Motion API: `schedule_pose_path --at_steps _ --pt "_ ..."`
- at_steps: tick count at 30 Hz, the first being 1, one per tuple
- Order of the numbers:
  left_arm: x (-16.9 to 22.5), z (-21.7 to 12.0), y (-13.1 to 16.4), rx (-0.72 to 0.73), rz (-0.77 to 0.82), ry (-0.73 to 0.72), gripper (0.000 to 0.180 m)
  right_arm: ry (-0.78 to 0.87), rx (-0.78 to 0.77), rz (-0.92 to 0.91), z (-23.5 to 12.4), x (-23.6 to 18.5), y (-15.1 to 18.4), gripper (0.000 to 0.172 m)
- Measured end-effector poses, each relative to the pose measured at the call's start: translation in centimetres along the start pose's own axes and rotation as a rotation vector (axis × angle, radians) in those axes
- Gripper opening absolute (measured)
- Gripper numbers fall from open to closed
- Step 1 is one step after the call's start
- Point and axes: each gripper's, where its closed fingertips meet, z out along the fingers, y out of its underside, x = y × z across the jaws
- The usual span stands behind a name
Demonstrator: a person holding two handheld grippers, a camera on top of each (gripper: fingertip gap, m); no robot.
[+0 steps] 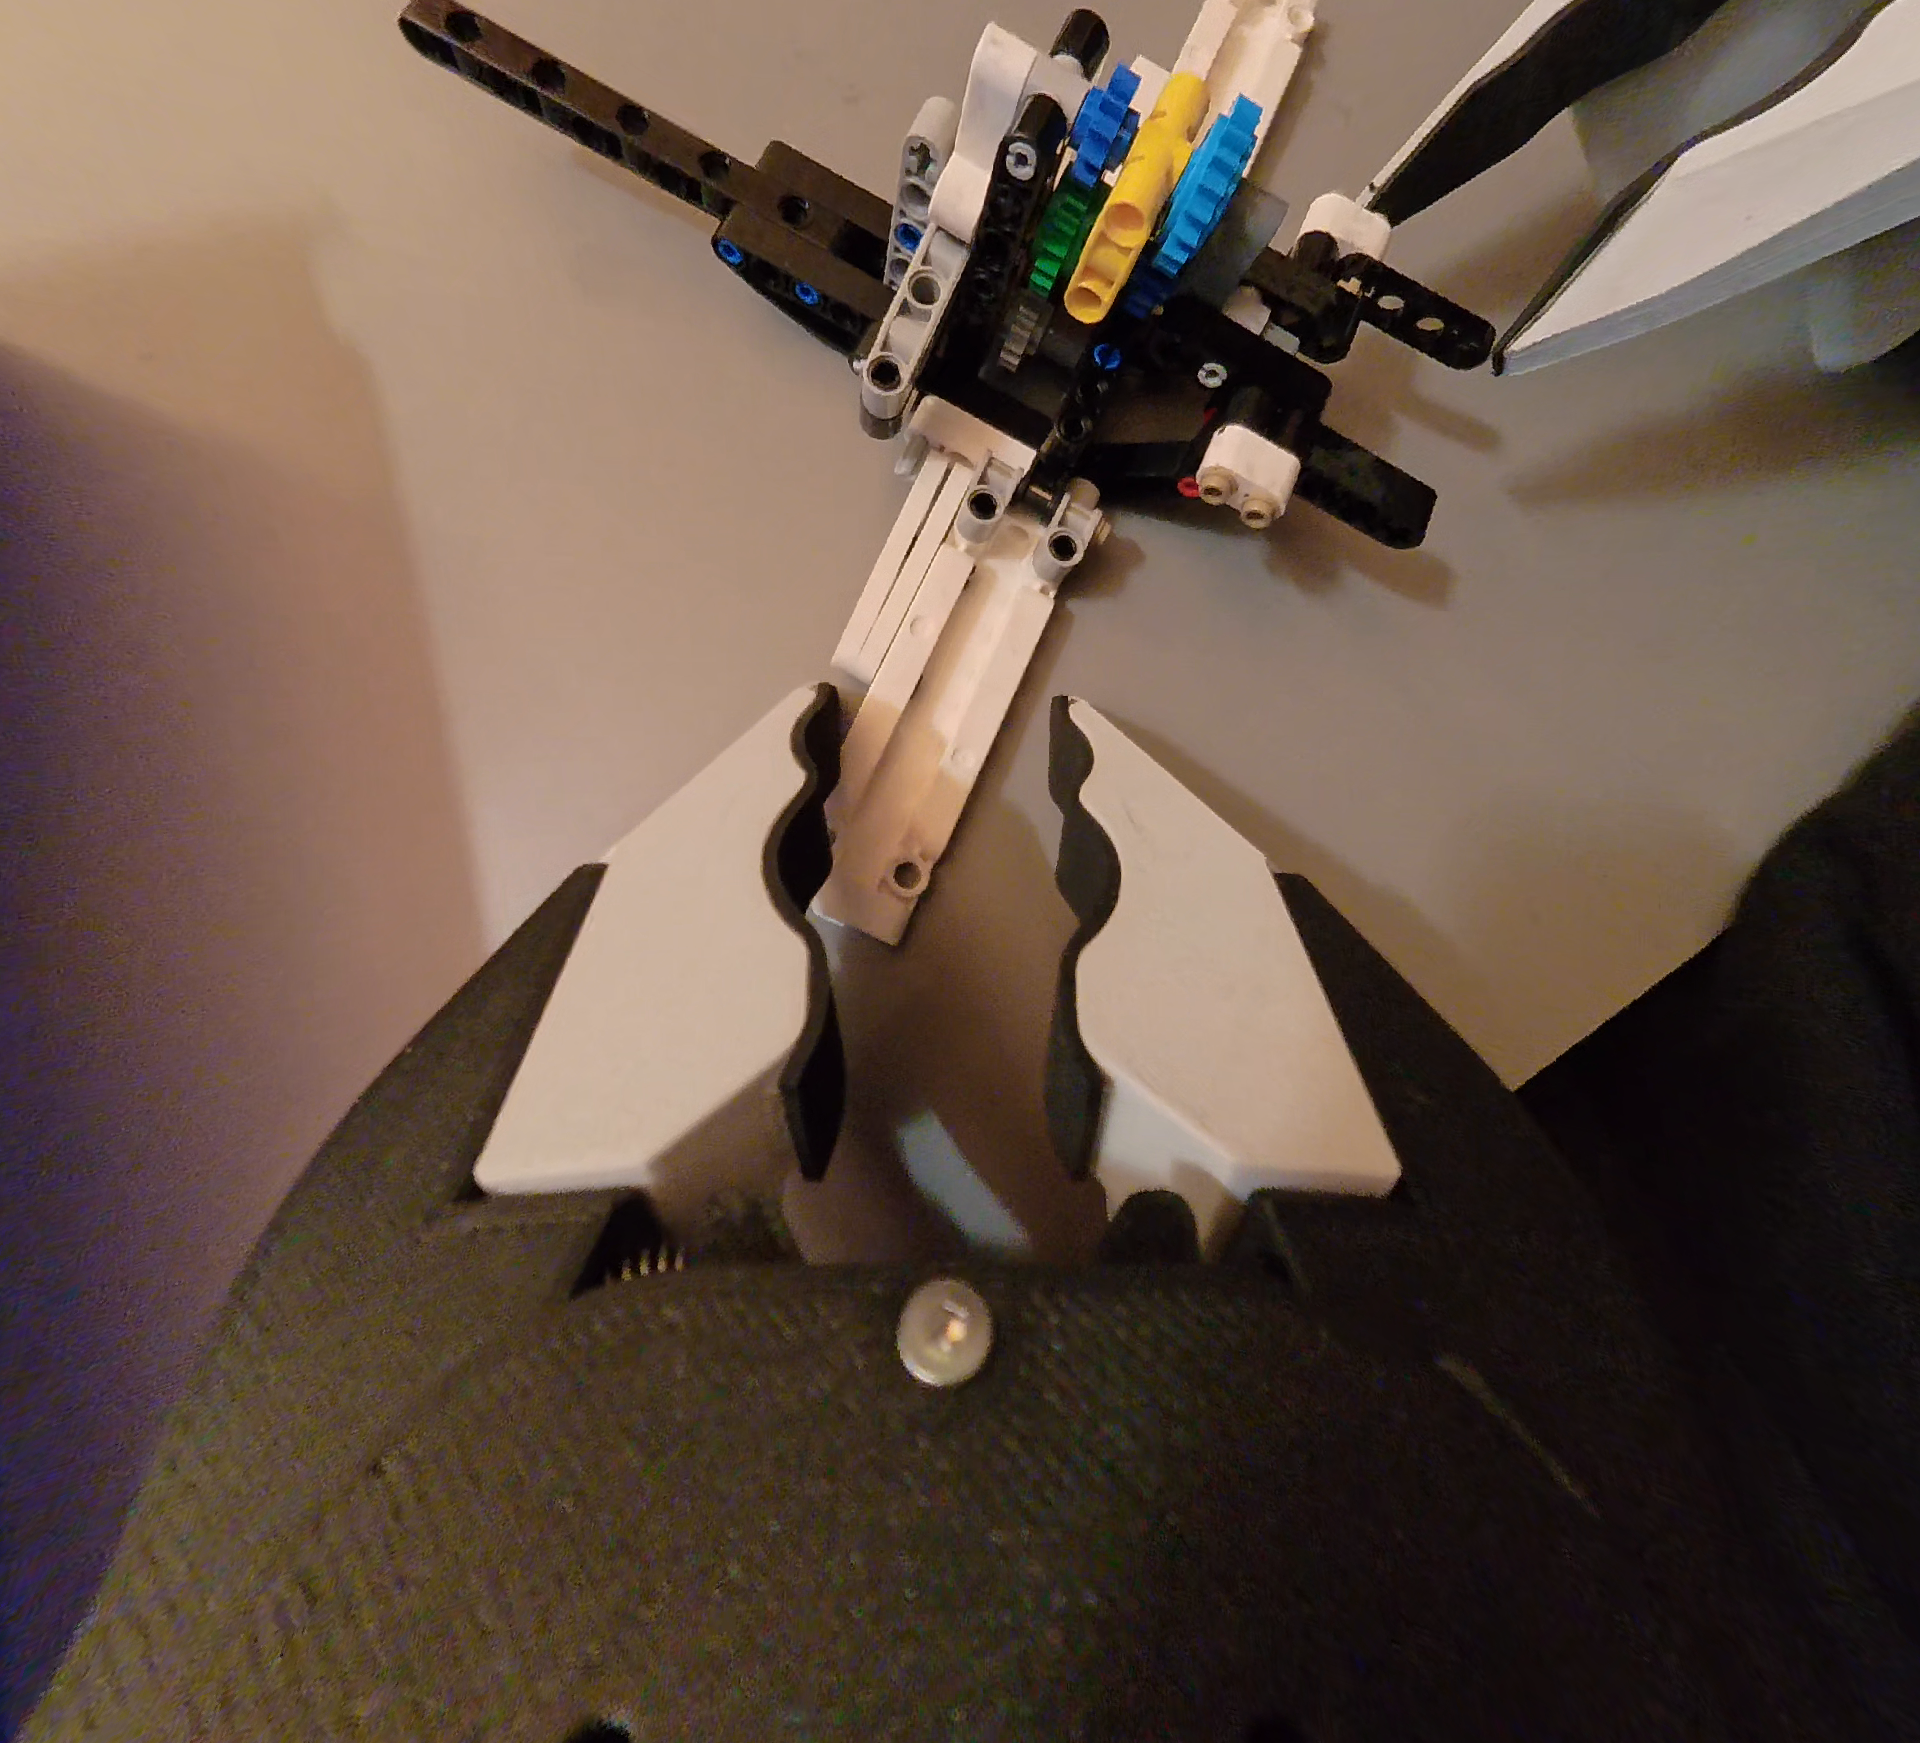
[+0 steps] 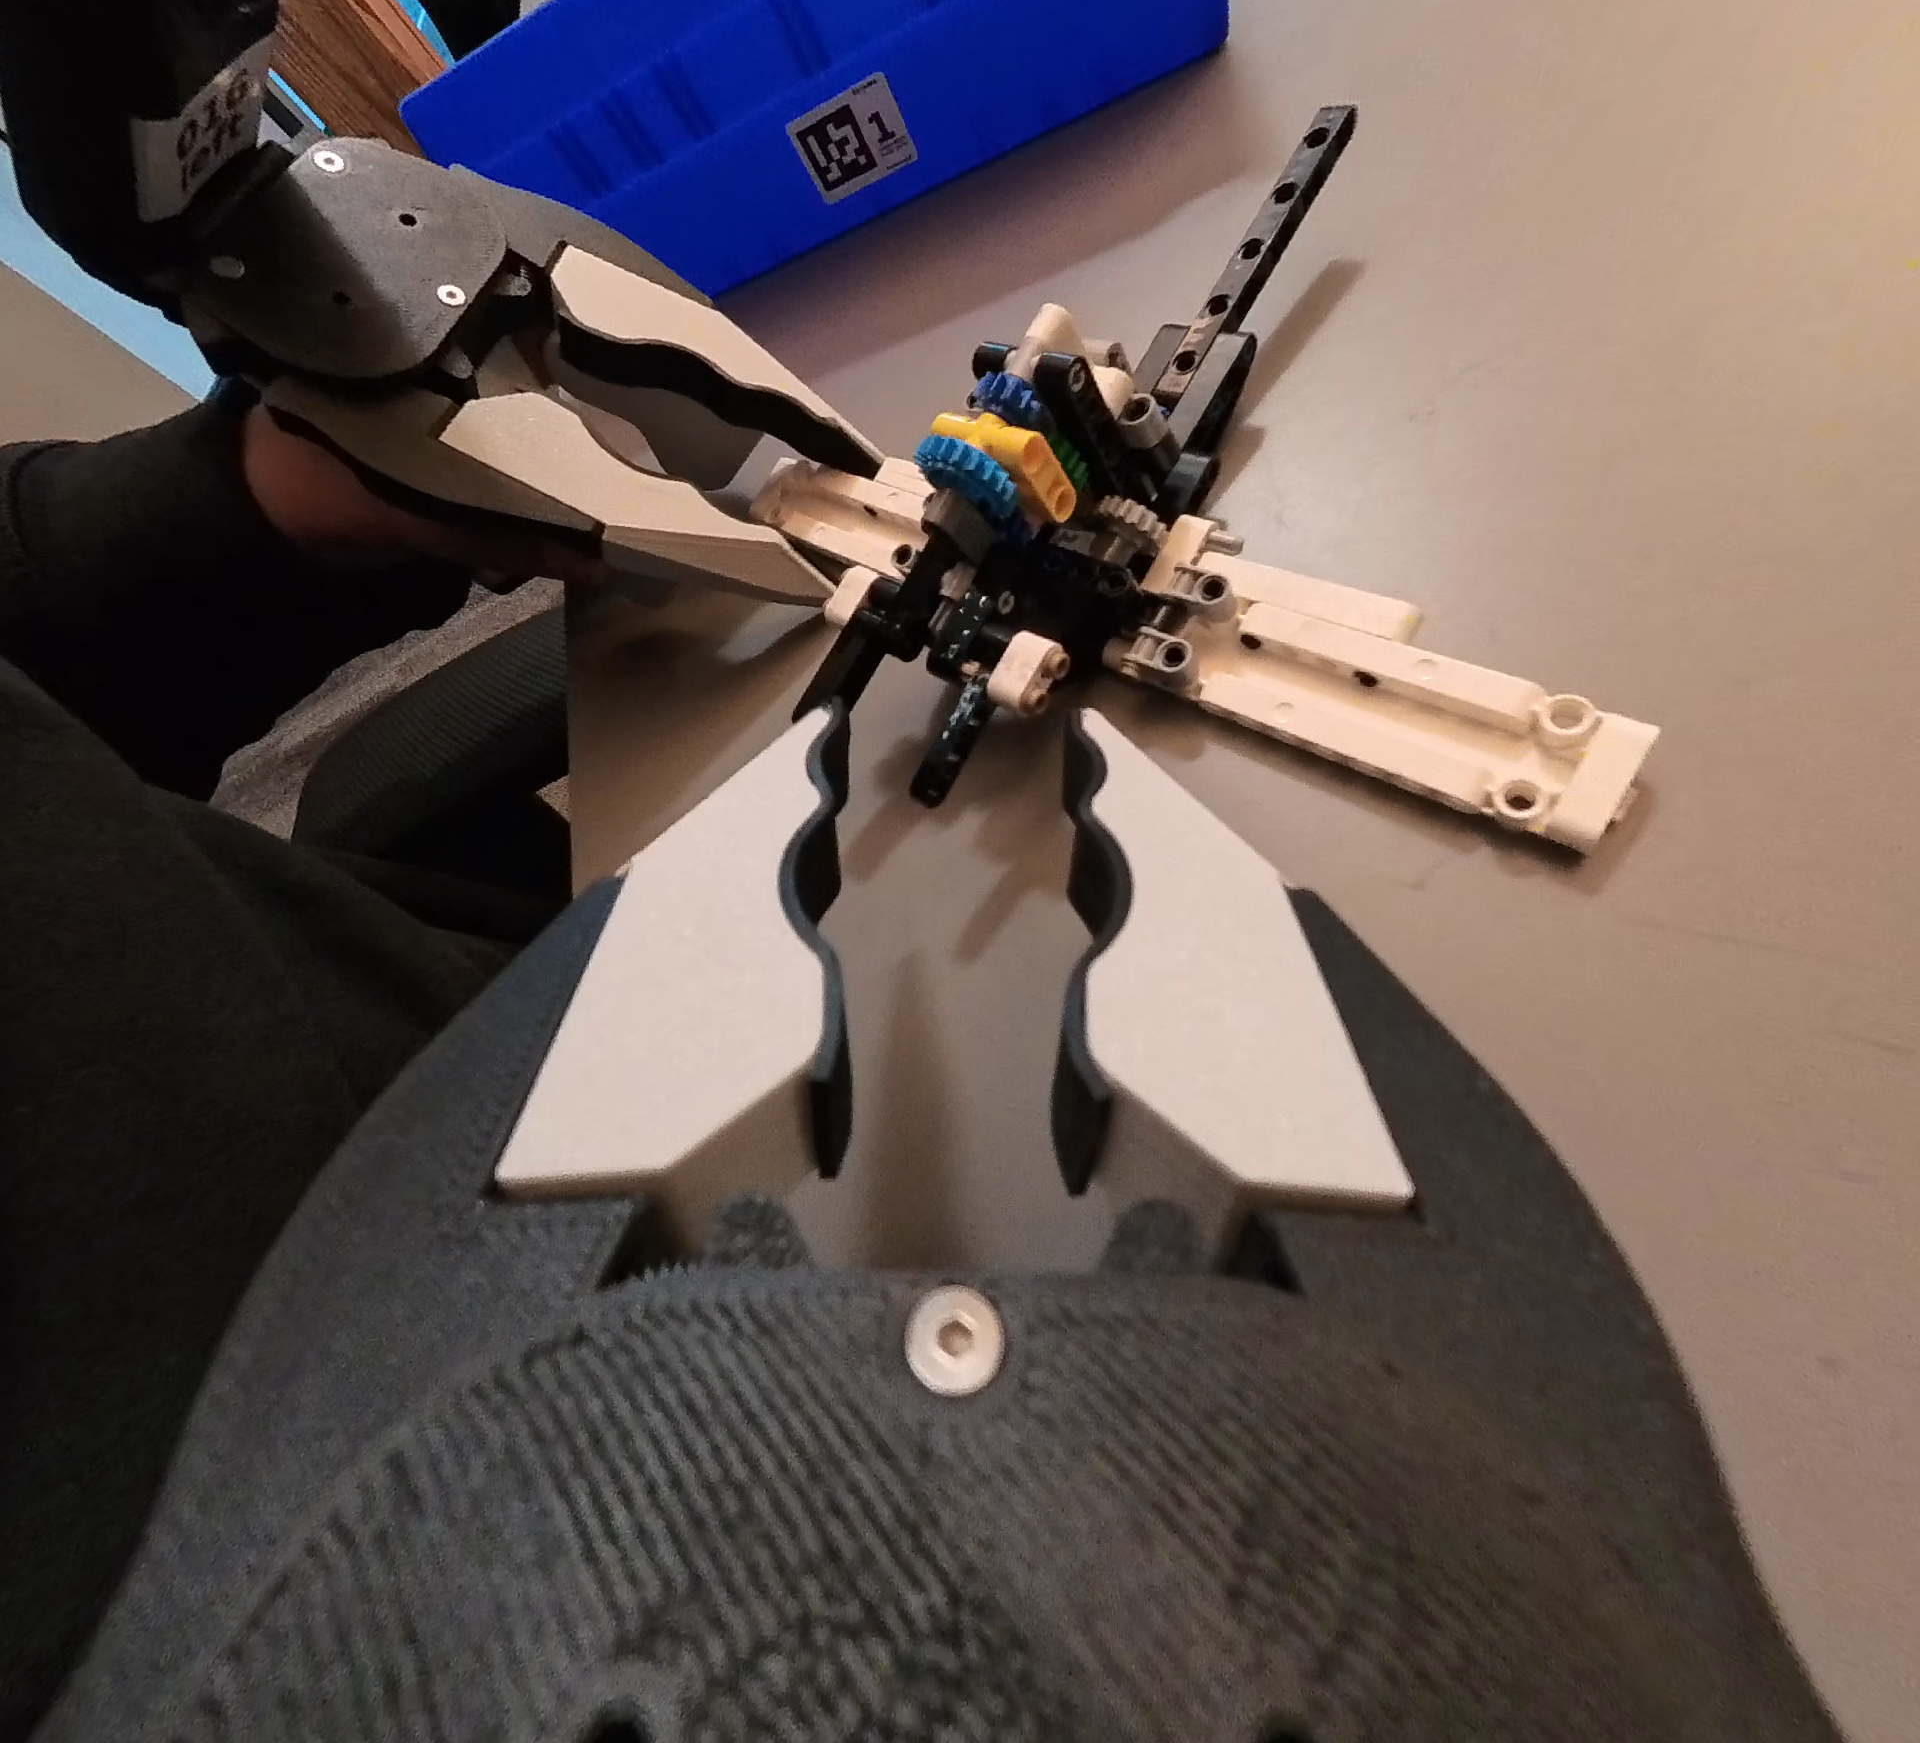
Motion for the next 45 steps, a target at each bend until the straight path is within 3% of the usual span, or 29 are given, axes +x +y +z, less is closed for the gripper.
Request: schedule_pose_path --at_steps 5,8,10,15,19,23,29,37,40,45 --pt "3.2 0.0 -0.3 -0.008 -0.01 0.183 0.026 0.074 -0.01 -0.013 -0.5 1.4 0.2 0.041" --pt "6.3 0.0 -0.9 0.017 -0.048 0.343 0.028 0.171 0.021 -0.038 -1.9 3.5 -0.2 0.039" --pt "7.2 0.1 -1.4 0.039 -0.05 0.376 0.028 0.201 0.055 -0.02 -3.0 4.5 -0.6 0.039" --pt "6.0 -0.1 -3.0 0.105 -0.044 0.322 0.027 0.179 0.155 -0.005 -4.5 4.4 -2.0 0.042" --pt "3.8 0.2 -3.7 0.128 -0.104 0.253 0.028 0.134 0.181 -0.067 -3.8 3.1 -3.1 0.043" --pt "2.4 0.3 -5.0 0.186 -0.191 0.24 0.032 0.074 0.097 -0.113 -1.3 2.0 -3.5 0.044" --pt "3.0 0.8 -6.0 0.228 -0.212 0.268 0.034 0.142 -0.116 -0.252 0.8 3.2 -1.9 0.04" --pt "3.0 2.1 -6.4 0.223 -0.209 0.25 0.028 0.184 -0.128 -0.346 1.1 3.7 -1.9 0.023" --pt "2.7 2.4 -6.9 0.233 -0.187 0.218 0.009 0.171 -0.118 -0.332 1.2 3.6 -2.0 0.023" --pt "2.6 2.9 -6.8 0.204 -0.105 0.158 0.013 0.162 -0.104 -0.317 1.1 3.6 -2.0 0.023"
